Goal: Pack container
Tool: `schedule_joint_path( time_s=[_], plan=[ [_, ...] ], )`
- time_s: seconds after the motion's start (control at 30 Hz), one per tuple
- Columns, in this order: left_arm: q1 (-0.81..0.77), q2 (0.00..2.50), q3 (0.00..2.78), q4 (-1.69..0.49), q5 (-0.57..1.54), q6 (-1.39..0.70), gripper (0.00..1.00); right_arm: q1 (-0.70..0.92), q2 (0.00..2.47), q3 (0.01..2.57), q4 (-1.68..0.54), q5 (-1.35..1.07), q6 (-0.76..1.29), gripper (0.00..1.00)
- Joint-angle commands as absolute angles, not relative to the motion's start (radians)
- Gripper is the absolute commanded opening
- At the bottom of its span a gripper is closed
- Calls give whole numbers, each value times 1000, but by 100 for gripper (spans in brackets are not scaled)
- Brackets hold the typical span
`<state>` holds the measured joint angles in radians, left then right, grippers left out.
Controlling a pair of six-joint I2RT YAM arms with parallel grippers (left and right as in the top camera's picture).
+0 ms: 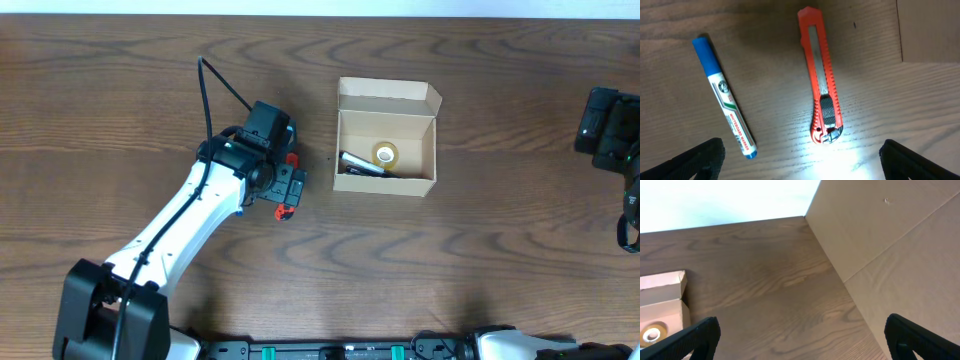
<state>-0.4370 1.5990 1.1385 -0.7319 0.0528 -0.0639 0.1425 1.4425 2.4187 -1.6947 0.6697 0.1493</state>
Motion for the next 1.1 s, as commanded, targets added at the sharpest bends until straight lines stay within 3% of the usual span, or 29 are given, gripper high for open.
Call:
schedule_joint_path(
  time_s=[0.0, 0.8, 1.07],
  plan=[
    [-439, 1639, 1153, -724, 57, -75, 100, 136, 1444, 2420, -1697, 680, 160, 99],
    [-464, 1715, 1153, -671, 120, -91, 99, 136, 1444, 2420, -1698, 680, 160, 99],
    [-459, 1715, 1153, -709, -109, -124, 96, 136, 1444, 2420, -1697, 680, 160, 99]
  ],
)
